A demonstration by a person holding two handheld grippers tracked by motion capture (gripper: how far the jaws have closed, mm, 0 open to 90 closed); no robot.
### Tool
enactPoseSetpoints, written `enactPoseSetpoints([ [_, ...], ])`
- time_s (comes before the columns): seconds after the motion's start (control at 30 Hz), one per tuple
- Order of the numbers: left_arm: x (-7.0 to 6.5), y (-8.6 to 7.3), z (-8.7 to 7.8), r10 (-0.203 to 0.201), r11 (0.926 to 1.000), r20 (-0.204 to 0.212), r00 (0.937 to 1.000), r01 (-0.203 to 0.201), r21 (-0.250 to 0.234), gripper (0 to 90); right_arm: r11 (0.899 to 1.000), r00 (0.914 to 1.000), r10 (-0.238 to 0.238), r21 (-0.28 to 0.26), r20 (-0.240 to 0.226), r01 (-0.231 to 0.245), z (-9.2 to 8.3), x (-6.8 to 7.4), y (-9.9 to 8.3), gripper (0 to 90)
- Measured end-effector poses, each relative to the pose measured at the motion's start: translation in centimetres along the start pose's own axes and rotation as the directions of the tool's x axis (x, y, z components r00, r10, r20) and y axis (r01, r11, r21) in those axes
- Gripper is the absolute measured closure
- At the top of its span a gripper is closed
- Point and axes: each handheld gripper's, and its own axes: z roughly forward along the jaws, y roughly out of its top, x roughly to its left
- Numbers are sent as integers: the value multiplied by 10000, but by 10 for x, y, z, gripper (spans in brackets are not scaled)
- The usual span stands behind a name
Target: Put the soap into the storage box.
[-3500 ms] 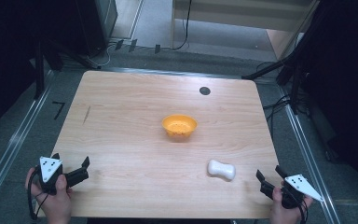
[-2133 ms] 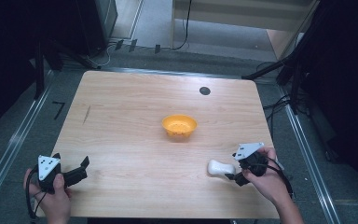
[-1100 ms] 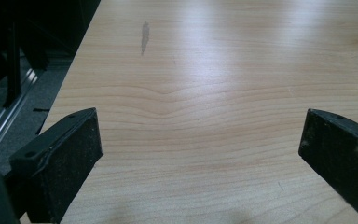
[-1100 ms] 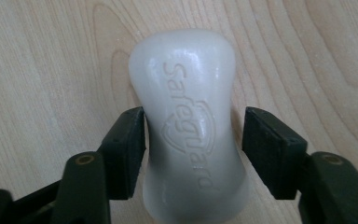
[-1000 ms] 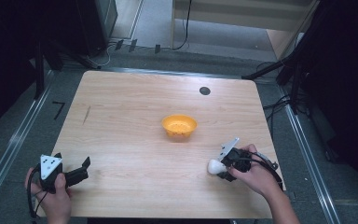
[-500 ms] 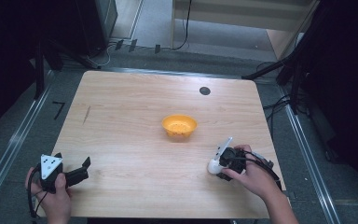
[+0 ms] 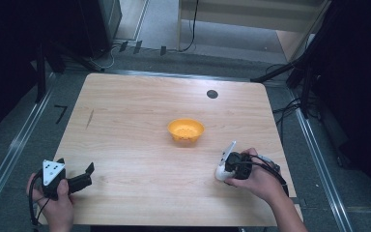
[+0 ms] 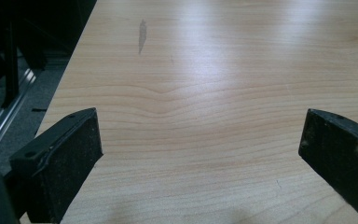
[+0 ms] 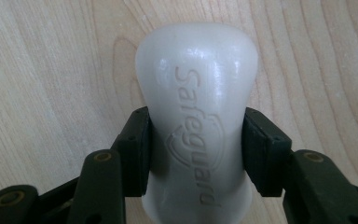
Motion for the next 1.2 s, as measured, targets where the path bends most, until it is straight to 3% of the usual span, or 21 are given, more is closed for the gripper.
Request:
enactPoseSetpoints([
  [0.07, 0, 0, 0, 6, 10000, -12, 10000, -6, 14, 0, 9997, 9999, -166, 159, 49, 165, -1, 0, 2, 501],
  [0.77, 0, 0, 0, 46, 10000, 14, 10000, -46, 22, 0, 9939, 9944, -998, -447, 334, 1013, -40, -23, 41, 505],
  [1.2, 1, 0, 0, -52, 10000, 81, 10000, 52, -26, 0, 9880, 9890, -1441, -522, 335, 1457, -50, -32, 67, 505],
])
